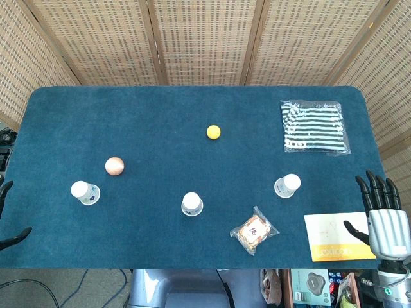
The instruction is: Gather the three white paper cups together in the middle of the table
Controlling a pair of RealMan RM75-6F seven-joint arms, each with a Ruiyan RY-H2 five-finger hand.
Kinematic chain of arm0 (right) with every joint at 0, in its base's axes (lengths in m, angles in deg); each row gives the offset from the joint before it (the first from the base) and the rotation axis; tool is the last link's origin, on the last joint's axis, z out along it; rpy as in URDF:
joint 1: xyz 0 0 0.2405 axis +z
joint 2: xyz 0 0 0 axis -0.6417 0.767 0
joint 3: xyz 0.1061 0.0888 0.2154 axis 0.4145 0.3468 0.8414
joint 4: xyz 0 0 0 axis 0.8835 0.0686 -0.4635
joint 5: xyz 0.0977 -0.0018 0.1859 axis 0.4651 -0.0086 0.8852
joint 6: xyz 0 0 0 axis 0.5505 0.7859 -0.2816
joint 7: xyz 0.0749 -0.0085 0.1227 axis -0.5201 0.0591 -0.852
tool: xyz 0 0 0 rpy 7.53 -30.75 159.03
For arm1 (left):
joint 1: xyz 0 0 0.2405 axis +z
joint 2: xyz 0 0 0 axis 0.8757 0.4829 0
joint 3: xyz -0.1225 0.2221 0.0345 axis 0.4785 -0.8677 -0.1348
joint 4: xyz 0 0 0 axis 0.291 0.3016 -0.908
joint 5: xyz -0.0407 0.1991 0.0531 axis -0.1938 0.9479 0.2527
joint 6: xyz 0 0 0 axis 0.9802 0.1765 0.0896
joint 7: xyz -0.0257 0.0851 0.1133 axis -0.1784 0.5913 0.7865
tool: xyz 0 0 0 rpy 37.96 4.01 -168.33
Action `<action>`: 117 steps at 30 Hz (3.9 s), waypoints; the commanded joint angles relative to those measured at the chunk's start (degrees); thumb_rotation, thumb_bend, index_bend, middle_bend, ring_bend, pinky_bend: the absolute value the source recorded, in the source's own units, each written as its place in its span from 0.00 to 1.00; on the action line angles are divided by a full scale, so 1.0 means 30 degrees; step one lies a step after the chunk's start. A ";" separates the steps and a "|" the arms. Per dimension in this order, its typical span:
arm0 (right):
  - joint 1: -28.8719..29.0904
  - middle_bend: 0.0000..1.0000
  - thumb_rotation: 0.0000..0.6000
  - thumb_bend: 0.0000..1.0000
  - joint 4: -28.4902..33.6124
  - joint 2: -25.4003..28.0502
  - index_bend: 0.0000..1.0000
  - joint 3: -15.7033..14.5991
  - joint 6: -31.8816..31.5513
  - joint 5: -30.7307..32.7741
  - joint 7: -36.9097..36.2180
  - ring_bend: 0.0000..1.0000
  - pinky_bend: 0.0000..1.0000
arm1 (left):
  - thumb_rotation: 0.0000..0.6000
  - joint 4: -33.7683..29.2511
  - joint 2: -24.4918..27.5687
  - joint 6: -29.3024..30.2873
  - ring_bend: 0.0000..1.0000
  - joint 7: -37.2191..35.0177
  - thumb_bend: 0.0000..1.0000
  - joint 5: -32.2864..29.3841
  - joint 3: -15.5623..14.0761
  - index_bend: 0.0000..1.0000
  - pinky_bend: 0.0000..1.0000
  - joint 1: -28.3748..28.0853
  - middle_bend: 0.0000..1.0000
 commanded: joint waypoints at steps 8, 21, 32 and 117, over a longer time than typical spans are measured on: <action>-0.0018 0.00 1.00 0.00 0.0035 0.0026 0.00 -0.0023 0.0072 -0.0034 0.0058 0.00 0.00 | 1.00 0.0178 -0.0106 -0.0158 0.00 0.0034 0.18 0.0164 0.0043 0.00 0.00 -0.0009 0.00; 0.0194 0.00 1.00 0.00 -0.0098 -0.0068 0.00 0.0113 0.0695 0.0468 0.0160 0.00 0.00 | 1.00 0.2716 -0.1827 -0.7684 0.01 -0.0178 0.18 -0.1375 0.1224 0.00 0.17 -0.4619 0.01; 0.0334 0.00 1.00 0.00 -0.0289 0.0037 0.00 0.0264 0.1315 0.1179 -0.0344 0.00 0.00 | 1.00 0.6782 -0.5120 -1.0649 0.18 -0.0213 0.18 -0.2581 0.1836 0.12 0.32 -0.6809 0.21; 0.3276 0.00 1.00 0.00 -0.1036 0.1860 0.00 0.0719 0.6768 0.2218 -0.2611 0.00 0.00 | 1.00 -0.4582 -0.1249 -0.5349 0.00 0.6667 0.18 -0.3072 0.0971 0.00 0.00 -0.8179 0.00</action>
